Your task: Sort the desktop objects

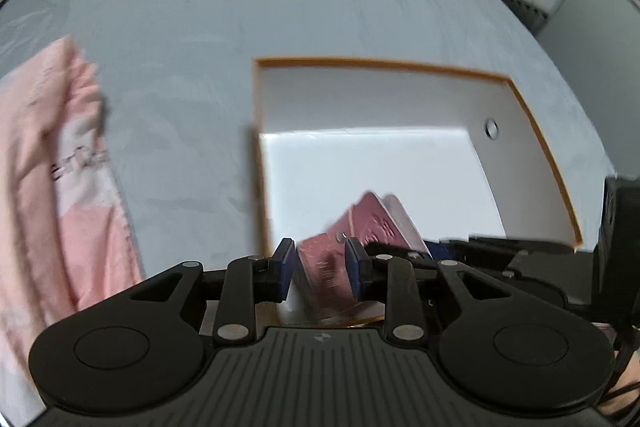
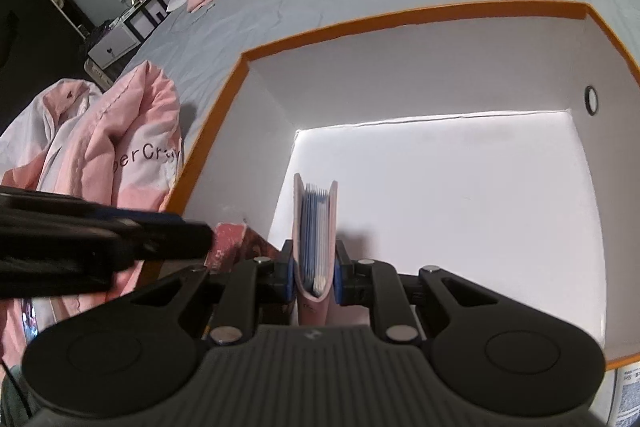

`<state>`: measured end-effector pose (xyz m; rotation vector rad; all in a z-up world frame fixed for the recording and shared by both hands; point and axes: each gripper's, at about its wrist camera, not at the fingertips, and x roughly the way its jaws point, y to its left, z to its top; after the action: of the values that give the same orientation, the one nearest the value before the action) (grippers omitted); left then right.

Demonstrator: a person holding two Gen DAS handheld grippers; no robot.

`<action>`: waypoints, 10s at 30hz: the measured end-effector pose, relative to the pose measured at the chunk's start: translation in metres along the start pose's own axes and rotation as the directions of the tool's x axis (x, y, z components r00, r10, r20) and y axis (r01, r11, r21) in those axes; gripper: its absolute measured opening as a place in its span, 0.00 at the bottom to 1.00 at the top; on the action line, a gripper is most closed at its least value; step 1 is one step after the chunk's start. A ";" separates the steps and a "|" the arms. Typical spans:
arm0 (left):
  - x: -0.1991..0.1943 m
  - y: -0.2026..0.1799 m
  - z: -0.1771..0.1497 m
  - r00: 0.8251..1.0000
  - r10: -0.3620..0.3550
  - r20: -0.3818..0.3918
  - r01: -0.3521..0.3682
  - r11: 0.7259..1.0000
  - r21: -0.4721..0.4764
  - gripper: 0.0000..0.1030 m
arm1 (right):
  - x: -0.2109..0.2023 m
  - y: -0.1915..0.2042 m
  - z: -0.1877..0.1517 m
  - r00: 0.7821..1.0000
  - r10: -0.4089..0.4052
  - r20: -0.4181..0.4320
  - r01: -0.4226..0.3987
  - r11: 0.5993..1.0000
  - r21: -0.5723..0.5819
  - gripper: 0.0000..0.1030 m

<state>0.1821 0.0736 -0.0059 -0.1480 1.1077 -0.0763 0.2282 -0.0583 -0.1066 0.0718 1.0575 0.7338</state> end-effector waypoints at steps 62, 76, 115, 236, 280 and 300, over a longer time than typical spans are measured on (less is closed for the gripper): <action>-0.014 0.050 -0.055 0.974 -0.050 0.221 0.106 0.963 -0.248 0.23 | -0.037 0.028 -0.004 0.997 0.068 0.038 -0.065 0.995 -0.070 0.35; -0.068 -0.024 -0.090 0.950 -0.085 0.300 0.091 0.996 -0.006 0.23 | -0.140 -0.008 -0.068 0.955 -0.043 0.293 0.099 0.979 -0.180 0.36; 0.027 -0.188 -0.223 0.995 0.102 -0.010 -0.066 0.712 0.699 0.59 | -0.122 -0.093 -0.137 0.968 -0.253 -0.012 0.252 0.967 -0.029 0.37; 0.033 -0.065 0.007 0.978 -0.155 0.143 0.162 0.986 -0.041 0.51 | -0.037 -0.060 0.027 0.964 -0.115 -0.239 0.039 0.953 -0.300 0.35; -0.021 0.006 -0.013 0.972 0.062 0.226 -0.010 0.974 -0.228 0.50 | 0.003 -0.050 0.064 0.977 -0.021 -0.212 -0.036 0.965 -0.261 0.42; -0.002 0.051 -0.034 0.984 -0.055 0.170 0.113 0.929 -0.351 0.38 | 0.031 -0.035 0.045 0.909 0.130 -0.397 -0.228 0.951 -0.211 0.40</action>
<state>0.1506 0.1218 -0.0272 -0.5236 0.9477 0.0629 0.2916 -0.0546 -0.1209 -0.2040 1.3276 1.0766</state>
